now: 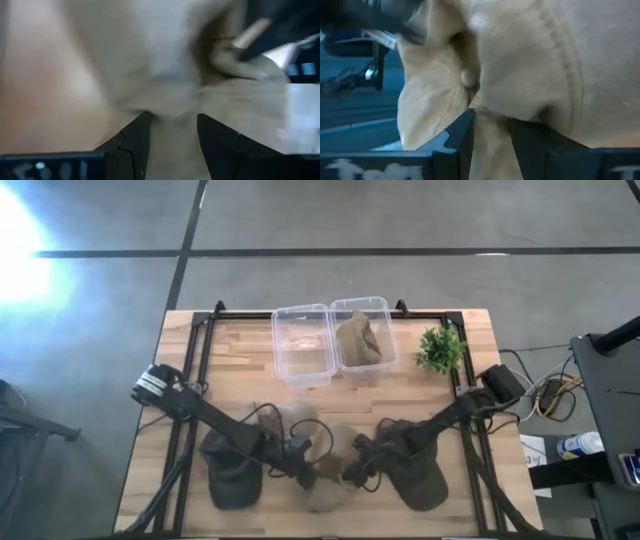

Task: Pick and place caps into container
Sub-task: Put the right brown cap into the right transparent container

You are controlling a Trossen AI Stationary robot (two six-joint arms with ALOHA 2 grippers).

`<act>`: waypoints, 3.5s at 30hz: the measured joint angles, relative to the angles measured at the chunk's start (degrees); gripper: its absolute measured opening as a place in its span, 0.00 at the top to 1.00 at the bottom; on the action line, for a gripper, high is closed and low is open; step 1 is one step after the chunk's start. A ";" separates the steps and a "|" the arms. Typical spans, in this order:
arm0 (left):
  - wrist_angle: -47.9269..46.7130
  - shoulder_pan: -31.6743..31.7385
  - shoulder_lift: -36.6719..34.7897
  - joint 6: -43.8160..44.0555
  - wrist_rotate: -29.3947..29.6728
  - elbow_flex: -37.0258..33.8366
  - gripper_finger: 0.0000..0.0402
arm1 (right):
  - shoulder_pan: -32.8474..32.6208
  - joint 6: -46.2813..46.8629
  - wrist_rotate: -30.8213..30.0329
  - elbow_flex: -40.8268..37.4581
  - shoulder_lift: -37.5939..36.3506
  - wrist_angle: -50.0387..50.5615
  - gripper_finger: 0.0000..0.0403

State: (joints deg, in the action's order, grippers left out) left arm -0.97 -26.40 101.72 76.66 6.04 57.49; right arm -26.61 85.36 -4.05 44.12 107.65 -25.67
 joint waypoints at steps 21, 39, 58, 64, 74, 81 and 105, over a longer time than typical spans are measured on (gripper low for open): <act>3.51 0.54 -8.57 -9.11 17.27 1.07 0.61 | 1.32 -14.69 -10.68 9.88 -15.46 51.20 0.70; -6.52 8.52 -8.17 -12.70 24.54 0.44 0.61 | 2.23 -17.91 -11.47 12.91 -5.77 42.69 0.70; -4.39 13.32 -4.43 -15.37 15.28 0.31 0.61 | 1.02 -51.77 -3.14 16.15 1.10 42.64 0.70; -2.35 14.63 -1.70 -15.02 10.98 0.32 0.61 | 1.13 -59.95 -3.15 19.68 2.46 44.10 0.70; -3.99 16.09 0.67 -13.27 -0.42 0.50 0.61 | 0.98 -59.52 -2.98 27.00 8.55 50.68 0.70; -5.53 16.69 0.19 -14.04 -7.73 0.45 0.61 | 1.09 -60.33 -3.54 27.95 8.73 51.28 0.70; 3.52 16.47 -0.38 -8.99 -16.78 0.09 0.61 | 2.96 -54.51 -3.58 27.36 8.82 46.29 0.70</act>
State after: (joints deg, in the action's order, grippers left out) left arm 2.55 -9.93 101.34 67.67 -10.74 57.58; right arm -23.65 30.85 -7.63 71.49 116.47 20.61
